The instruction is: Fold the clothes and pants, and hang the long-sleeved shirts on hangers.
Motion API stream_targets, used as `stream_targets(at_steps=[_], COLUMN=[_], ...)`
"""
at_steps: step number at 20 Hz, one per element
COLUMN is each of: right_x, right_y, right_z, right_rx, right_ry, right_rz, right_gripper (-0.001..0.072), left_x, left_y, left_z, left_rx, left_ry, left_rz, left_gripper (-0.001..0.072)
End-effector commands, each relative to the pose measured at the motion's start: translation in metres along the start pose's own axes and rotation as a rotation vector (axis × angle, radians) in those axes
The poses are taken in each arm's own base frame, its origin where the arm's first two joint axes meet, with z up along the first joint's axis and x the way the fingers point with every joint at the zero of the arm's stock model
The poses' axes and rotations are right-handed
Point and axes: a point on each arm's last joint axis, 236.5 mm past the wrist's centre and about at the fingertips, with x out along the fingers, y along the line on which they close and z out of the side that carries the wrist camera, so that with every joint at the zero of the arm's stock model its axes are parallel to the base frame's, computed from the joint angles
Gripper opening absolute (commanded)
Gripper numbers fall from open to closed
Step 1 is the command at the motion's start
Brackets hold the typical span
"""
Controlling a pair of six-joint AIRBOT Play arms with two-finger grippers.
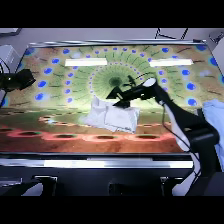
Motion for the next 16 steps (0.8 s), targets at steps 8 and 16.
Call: stream_targets(at_steps=[8,16], right_x=[-0.082,-0.038], right_y=[-0.161,-0.108], right_z=[-0.069,-0.069], right_rx=[0.212,0.114], right_ry=[0.051,0.017], right_rz=[-0.297,-0.020], right_gripper=[0.0689,0.0035], left_x=[-0.005,-0.003], left_y=[0.003,-0.010], left_z=[-0.009,-0.015], left_rx=[0.031,0.047], left_ry=[0.031,0.051], left_rz=[0.011,-0.012], left_gripper=[0.0018,0.0018])
